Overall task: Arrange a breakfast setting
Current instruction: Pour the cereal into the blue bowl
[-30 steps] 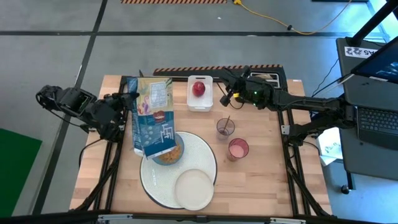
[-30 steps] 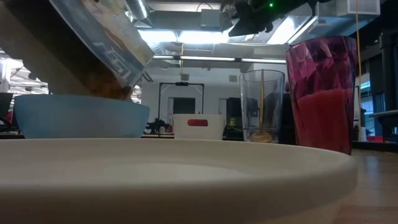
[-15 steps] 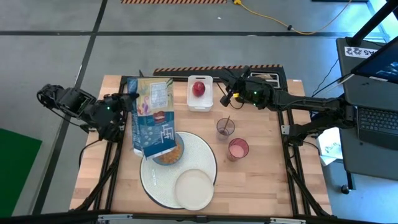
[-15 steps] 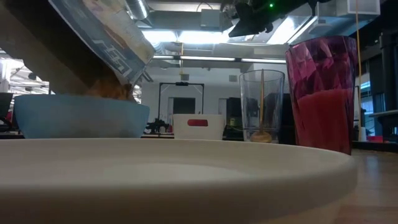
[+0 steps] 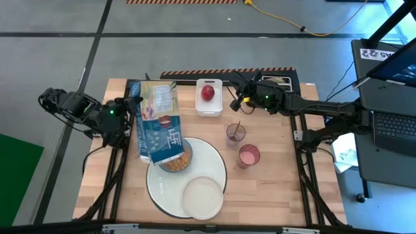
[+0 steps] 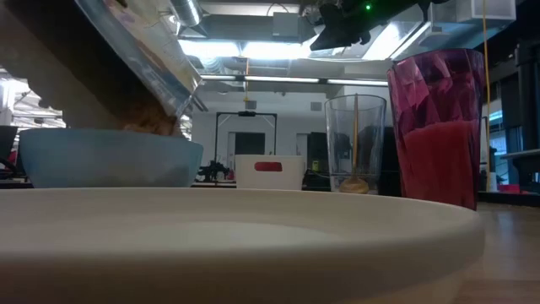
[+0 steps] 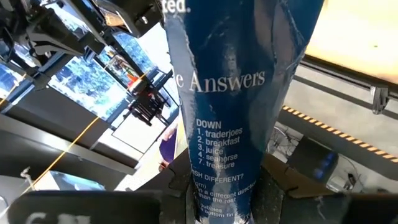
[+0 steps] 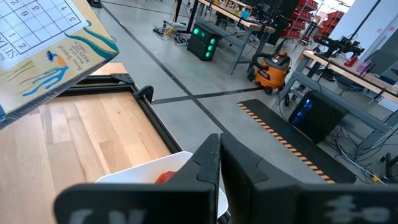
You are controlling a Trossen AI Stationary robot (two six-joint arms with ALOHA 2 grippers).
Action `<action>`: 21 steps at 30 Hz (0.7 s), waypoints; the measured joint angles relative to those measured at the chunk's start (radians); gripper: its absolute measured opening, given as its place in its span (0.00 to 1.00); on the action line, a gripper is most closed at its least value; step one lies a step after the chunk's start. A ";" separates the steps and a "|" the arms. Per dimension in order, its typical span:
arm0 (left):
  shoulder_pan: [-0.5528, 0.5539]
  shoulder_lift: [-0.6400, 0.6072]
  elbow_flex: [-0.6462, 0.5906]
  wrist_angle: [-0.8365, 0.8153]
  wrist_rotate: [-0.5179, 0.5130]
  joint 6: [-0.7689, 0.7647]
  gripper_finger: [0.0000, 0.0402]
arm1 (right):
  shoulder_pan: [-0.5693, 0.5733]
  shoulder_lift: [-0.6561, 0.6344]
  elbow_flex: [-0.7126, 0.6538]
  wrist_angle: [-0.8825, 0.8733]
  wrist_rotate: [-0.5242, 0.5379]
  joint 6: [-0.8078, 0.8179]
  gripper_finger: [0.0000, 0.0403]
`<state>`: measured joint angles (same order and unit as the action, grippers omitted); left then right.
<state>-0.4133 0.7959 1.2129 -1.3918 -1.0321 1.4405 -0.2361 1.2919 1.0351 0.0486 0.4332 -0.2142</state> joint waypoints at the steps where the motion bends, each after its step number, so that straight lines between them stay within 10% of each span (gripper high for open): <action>1: 0.000 0.000 0.000 -0.001 0.000 -0.002 0.23 | 0.000 0.000 0.000 0.000 0.000 0.000 0.04; 21: 0.001 -0.046 0.000 -0.086 0.018 -0.158 0.23 | 0.000 0.000 0.000 0.000 -0.001 0.000 0.04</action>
<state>-0.4126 0.7499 1.2129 -1.4775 -1.0136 1.2822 -0.2361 1.2919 1.0351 0.0486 0.4324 -0.2138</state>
